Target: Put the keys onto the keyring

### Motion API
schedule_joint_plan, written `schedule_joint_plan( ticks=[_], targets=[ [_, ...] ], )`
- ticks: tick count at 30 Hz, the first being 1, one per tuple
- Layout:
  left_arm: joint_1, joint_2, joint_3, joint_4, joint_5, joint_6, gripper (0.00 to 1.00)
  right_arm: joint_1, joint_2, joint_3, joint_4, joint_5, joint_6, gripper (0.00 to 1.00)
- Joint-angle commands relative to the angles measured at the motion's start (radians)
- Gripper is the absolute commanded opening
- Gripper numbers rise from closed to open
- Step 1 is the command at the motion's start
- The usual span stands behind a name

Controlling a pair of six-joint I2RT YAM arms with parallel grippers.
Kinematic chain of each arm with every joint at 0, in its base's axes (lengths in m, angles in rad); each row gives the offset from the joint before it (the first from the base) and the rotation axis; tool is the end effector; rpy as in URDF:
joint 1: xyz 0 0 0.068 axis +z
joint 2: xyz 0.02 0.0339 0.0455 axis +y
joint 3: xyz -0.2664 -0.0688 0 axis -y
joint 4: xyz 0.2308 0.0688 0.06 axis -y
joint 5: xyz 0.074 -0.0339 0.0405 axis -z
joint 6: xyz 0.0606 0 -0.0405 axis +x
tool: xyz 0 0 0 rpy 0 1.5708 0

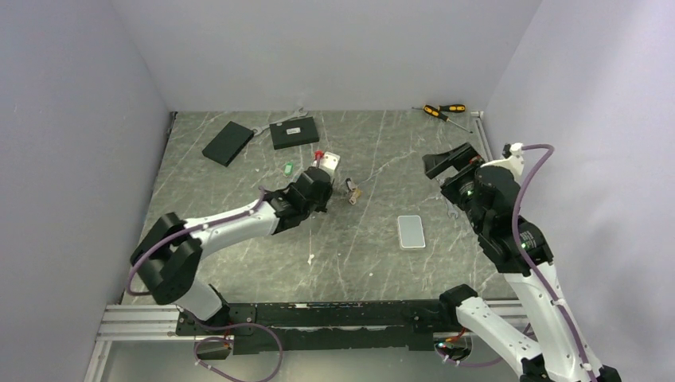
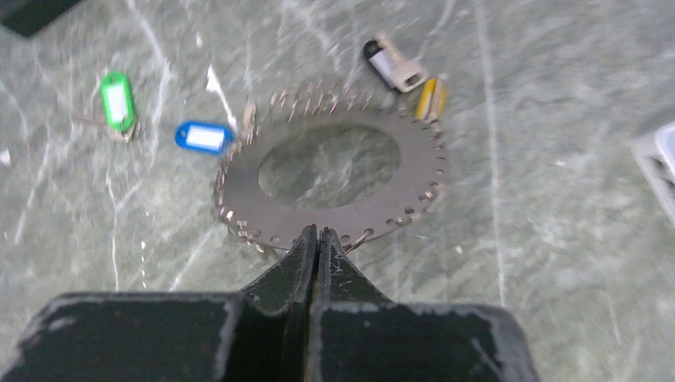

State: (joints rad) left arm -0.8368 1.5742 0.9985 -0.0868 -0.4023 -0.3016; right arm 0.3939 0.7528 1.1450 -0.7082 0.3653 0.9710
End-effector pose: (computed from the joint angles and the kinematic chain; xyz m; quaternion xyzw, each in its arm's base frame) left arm 0.2517 -0.2436 0.2248 0.1483 0.8724 -0.0804 0.4588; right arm 0.1376 0.0338 0.3987 0.3288 0.7328 0.2500 0.5407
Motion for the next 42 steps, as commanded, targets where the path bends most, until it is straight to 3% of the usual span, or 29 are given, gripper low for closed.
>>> schedule_joint_plan(
  ticks=[1, 11, 30, 40, 42],
  targets=[
    [-0.001, -0.132, -0.015, 0.113, 0.154, 0.19, 0.0, 0.002, -0.073, -0.102, 0.25, -0.163, -0.267, 1.0],
    [0.017, -0.278, -0.013, 0.11, 0.332, 0.329, 0.0, 0.002, -0.104, -0.209, 0.399, -0.486, -0.493, 1.0],
    [0.098, -0.424, 0.059, 0.062, 0.677, 0.36, 0.0, 0.002, -0.093, -0.341, 0.595, -0.774, -0.655, 1.0],
    [0.134, -0.44, 0.112, 0.059, 0.943, 0.321, 0.0, 0.002, -0.245, -0.532, 0.809, -0.877, -0.746, 1.0],
    [0.136, -0.438, 0.126, 0.056, 1.008, 0.312, 0.0, 0.002, -0.256, -0.547, 0.82, -0.915, -0.763, 0.92]
  ],
)
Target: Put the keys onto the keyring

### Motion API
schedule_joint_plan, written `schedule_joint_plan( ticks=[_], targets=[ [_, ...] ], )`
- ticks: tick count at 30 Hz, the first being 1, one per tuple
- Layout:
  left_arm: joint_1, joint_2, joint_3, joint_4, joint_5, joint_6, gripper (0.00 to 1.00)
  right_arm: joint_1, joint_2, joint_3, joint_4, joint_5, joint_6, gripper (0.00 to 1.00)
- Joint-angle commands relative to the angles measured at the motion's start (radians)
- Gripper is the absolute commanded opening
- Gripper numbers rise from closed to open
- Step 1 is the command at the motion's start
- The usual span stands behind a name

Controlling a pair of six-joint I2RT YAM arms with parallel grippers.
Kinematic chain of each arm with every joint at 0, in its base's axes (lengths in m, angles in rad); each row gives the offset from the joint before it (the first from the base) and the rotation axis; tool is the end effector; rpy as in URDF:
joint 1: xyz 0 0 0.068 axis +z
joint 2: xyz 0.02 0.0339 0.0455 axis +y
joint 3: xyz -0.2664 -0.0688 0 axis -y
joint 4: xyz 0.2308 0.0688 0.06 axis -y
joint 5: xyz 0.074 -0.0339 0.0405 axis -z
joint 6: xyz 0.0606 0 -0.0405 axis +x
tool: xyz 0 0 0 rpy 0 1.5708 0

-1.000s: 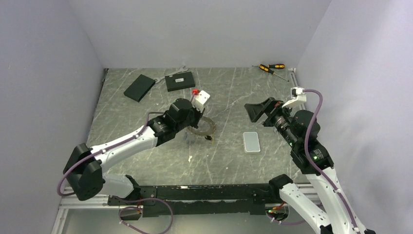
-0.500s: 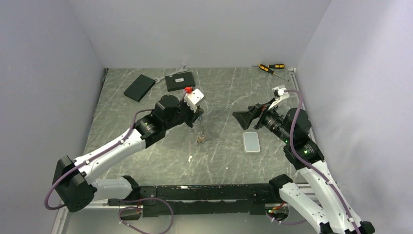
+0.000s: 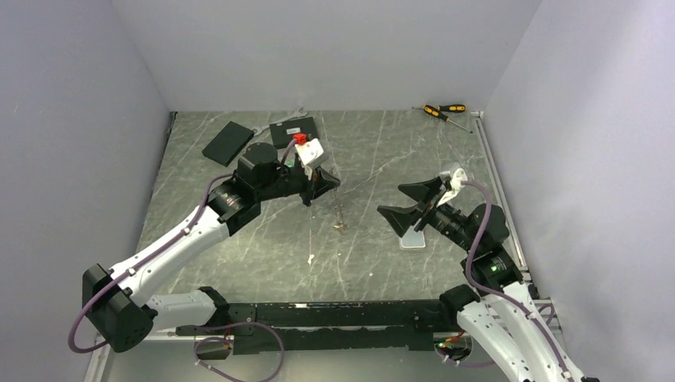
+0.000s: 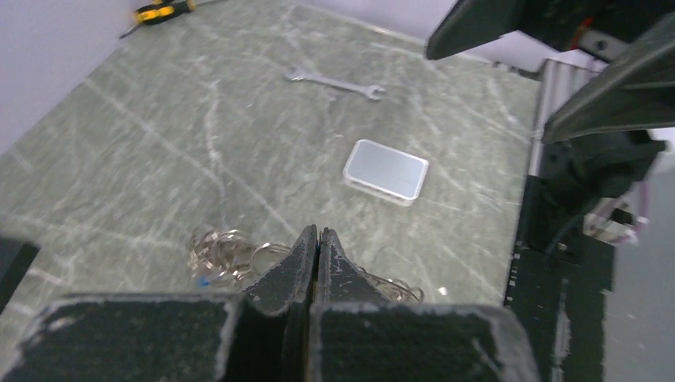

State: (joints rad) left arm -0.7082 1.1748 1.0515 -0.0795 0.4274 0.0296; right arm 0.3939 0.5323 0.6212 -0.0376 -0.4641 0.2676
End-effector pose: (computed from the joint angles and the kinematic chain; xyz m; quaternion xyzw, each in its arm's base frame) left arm 0.1965 -0.2013 0.3644 0.3981 0.6581 -0.3605 0.5276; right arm 0.1217 0.0799 0.3355 -0.2087 0.6584 0.3789 0.6159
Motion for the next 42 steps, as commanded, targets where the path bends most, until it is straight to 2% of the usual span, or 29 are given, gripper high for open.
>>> schedule_joint_plan(
  ticks=[1, 8, 14, 18, 22, 30, 42],
  targets=[
    [0.007, -0.035, 0.083, 0.046, 0.216, -0.021, 0.0, 0.002, -0.034, -0.025, 0.148, -0.1, -0.075, 0.9],
    [0.008, -0.01, 0.111, 0.069, 0.417, -0.023, 0.0, 0.002, -0.014, -0.025, 0.194, -0.247, -0.11, 0.82],
    [0.007, -0.04, 0.004, 0.259, 0.522, 0.007, 0.0, 0.003, 0.022, -0.025, 0.259, -0.33, -0.089, 0.81],
    [0.007, -0.058, -0.069, 0.37, 0.54, 0.015, 0.0, 0.003, 0.045, -0.02, 0.286, -0.367, -0.082, 0.81],
    [0.008, -0.037, -0.048, 0.338, 0.58, 0.028, 0.0, 0.003, 0.063, -0.015, 0.307, -0.376, -0.077, 0.81],
    [0.006, -0.012, -0.051, 0.399, 0.576, -0.006, 0.0, 0.006, 0.109, -0.014, 0.356, -0.354, -0.067, 0.81],
    [-0.005, 0.029, -0.074, 0.555, 0.562, -0.152, 0.0, 0.044, 0.148, -0.014, 0.428, -0.346, -0.035, 0.81]
  ],
)
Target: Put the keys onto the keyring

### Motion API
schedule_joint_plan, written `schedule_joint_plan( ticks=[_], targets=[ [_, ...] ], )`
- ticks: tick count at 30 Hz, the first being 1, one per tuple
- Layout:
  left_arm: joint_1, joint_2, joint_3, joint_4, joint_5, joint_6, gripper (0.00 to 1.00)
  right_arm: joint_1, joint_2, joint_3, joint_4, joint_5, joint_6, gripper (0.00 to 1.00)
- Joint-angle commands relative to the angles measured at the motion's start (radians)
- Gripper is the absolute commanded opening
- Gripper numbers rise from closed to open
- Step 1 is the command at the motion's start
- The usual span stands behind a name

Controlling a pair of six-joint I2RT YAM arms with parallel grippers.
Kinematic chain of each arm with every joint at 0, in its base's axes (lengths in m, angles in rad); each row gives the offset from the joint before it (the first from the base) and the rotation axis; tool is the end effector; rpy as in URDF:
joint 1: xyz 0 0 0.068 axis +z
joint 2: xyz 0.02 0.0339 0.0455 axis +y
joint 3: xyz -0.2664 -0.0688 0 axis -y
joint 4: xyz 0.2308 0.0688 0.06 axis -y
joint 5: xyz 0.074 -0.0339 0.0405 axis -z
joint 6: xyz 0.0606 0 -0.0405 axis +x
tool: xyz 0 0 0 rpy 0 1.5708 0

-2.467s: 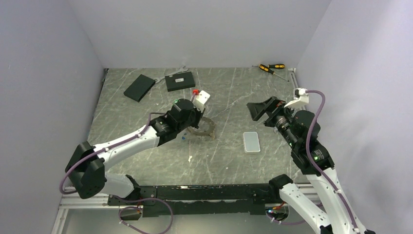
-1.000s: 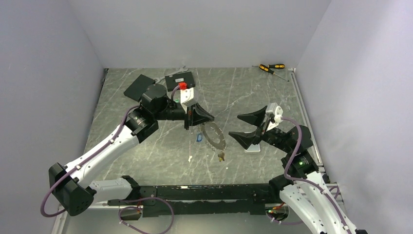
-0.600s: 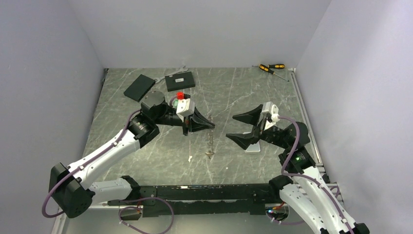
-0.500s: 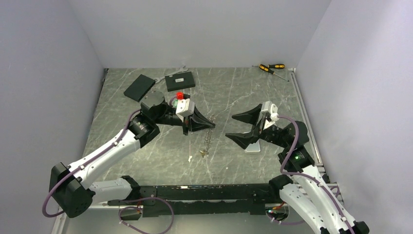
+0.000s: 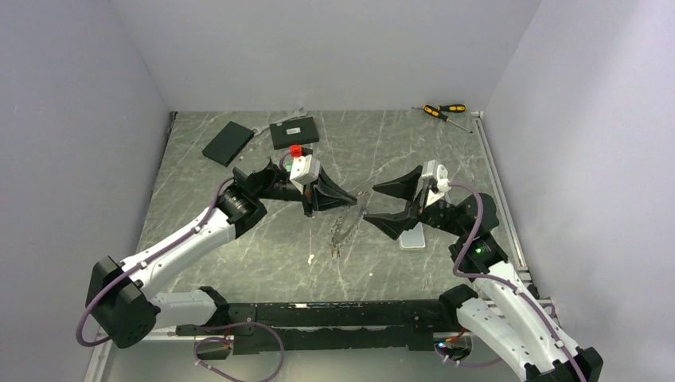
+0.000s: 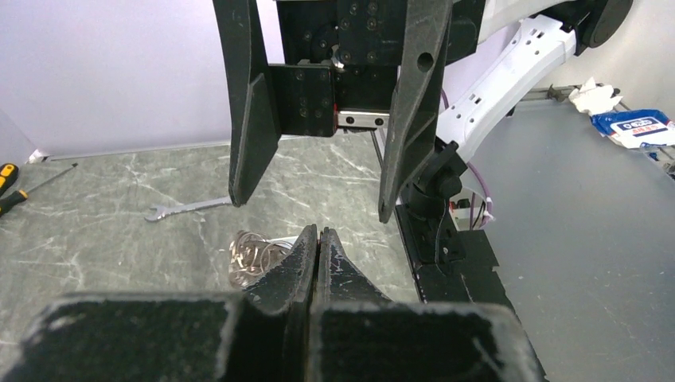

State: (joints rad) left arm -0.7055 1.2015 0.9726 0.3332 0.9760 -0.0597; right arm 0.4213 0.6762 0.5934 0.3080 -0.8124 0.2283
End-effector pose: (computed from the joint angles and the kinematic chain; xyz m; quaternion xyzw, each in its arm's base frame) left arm 0.1727 -0.2130 0.3792 0.5179 0.4501 -0.5361 0.4917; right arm 0.1280 0.1056 0.3468 -0.3627 0.5400 0.4626 0.6023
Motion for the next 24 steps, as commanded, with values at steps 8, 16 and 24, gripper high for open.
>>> schedule_joint_plan(
  ticks=[8, 16, 24],
  targets=[
    [-0.014, 0.022, 0.004, 0.192, -0.007, -0.106, 0.0, 0.051, 0.015, 0.024, 0.089, 0.038, -0.021, 0.81],
    [-0.018, 0.029, -0.002, 0.196, -0.028, -0.117, 0.0, 0.088, 0.035, 0.04, 0.08, 0.052, -0.04, 0.02],
    [-0.021, 0.023, -0.008, 0.193, -0.036, -0.117, 0.0, 0.122, 0.049, 0.053, 0.071, 0.064, -0.056, 0.05]
  ],
)
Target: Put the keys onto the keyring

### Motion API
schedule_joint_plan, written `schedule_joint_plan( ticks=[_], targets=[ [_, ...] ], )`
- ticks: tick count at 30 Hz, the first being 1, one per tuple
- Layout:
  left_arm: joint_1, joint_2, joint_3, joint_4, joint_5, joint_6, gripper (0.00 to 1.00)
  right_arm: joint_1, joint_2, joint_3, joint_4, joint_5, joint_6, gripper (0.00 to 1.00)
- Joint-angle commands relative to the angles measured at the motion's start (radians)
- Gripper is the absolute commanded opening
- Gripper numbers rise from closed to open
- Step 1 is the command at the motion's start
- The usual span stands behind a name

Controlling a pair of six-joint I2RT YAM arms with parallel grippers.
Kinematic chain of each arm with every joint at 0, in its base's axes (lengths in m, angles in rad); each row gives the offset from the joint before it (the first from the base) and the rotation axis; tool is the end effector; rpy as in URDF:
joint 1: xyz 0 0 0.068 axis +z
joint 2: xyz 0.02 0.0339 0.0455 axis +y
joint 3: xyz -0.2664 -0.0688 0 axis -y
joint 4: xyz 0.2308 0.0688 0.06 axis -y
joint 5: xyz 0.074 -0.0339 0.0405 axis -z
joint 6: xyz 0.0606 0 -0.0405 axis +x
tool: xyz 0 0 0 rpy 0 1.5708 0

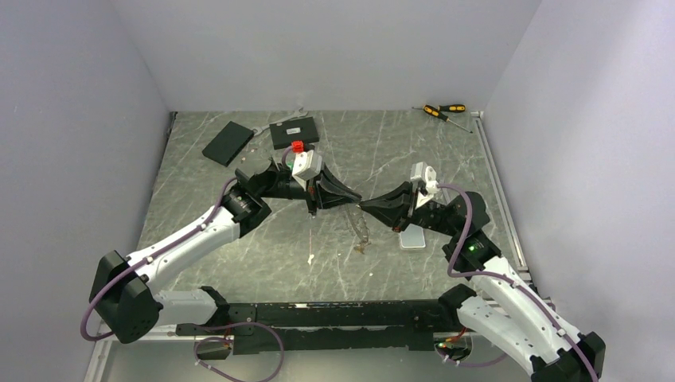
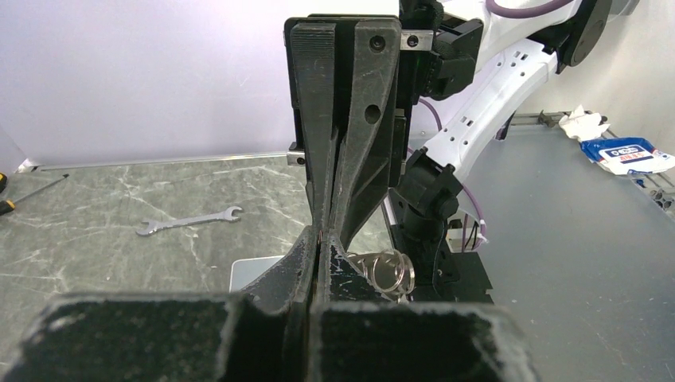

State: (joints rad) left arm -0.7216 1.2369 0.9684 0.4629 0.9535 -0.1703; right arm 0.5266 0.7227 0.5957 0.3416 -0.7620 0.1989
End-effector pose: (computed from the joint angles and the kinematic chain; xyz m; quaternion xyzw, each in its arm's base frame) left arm 0.1762 -0.2209 0.3829 0.4947 0.4465 -0.5590 0.4934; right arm 0.1276 0.1226 0.3451 -0.3807 0.5273 0.4746 0.5931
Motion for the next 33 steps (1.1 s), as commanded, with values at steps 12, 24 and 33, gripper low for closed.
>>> schedule_joint_plan(
  ticks=[12, 24, 33],
  targets=[
    [-0.006, -0.014, -0.007, 0.059, -0.017, -0.007, 0.0, 0.052, 0.009, 0.074, 0.018, 0.04, -0.056, 0.18],
    [-0.007, -0.014, -0.011, 0.057, -0.013, -0.006, 0.0, 0.07, -0.001, 0.075, 0.023, 0.1, -0.061, 0.21],
    [-0.008, -0.013, -0.008, 0.057, -0.012, -0.009, 0.0, 0.075, -0.021, 0.074, 0.024, 0.156, -0.075, 0.22]
  ],
)
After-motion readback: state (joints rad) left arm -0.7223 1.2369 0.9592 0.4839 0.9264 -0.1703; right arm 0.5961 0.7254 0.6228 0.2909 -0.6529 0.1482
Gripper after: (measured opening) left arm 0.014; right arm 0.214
